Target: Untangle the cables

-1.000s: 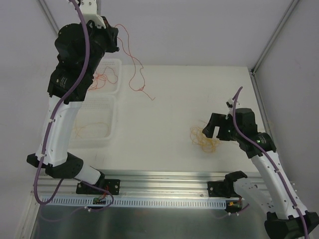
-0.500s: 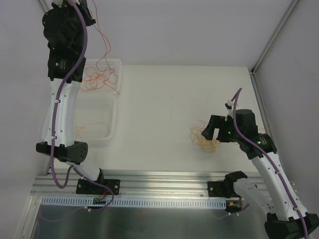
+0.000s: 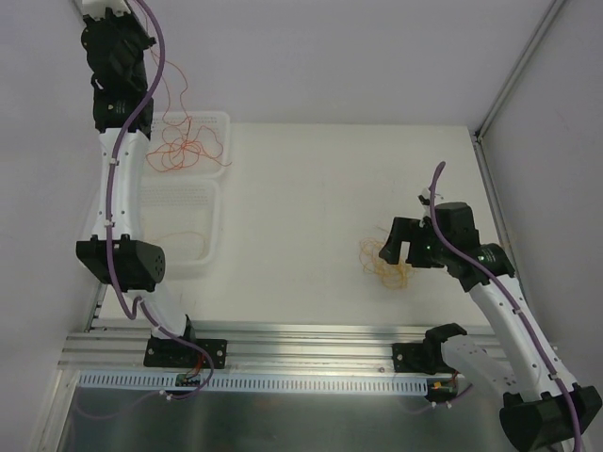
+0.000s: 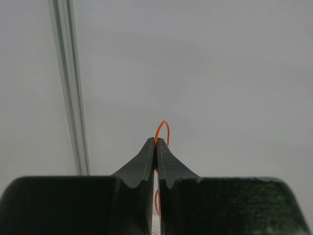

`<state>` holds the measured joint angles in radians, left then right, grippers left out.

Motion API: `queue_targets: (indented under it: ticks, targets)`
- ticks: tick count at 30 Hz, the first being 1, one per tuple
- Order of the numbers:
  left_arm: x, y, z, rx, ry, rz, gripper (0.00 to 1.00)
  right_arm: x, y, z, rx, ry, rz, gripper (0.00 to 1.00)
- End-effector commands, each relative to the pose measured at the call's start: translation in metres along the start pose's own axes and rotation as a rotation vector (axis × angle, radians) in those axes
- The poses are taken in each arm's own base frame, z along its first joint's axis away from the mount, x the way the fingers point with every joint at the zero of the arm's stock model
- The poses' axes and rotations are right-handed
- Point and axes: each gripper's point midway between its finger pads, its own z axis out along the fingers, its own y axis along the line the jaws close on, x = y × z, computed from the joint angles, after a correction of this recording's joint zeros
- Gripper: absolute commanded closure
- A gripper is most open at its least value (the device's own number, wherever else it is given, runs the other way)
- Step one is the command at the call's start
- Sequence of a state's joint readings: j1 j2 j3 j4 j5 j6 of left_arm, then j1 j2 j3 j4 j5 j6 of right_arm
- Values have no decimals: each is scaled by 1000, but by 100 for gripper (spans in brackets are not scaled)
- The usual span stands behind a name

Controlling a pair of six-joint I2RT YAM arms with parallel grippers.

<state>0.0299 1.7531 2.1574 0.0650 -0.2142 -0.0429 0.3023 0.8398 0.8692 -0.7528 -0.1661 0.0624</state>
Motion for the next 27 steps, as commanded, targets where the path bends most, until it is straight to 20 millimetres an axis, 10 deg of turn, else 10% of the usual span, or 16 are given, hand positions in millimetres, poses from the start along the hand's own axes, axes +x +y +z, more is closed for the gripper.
queue_targets:
  ticks: [1,8,13,19,27]
  targets:
    - [45,20,19,-50,20,36,100,-3,3,1,-15,2,-19,1]
    - [201,51,10,-141,315,84,85,-3,3,5,-8,18,-10,0]
    - [262,76,-8,-211,495,83,38,0,1,5,-1,27,-9,0]
    - [268,53,-32,-91,597,3,8,0,-4,6,29,36,-2,0]
    - [258,4,-107,108,727,-136,2,-1,-16,11,113,45,45,0]
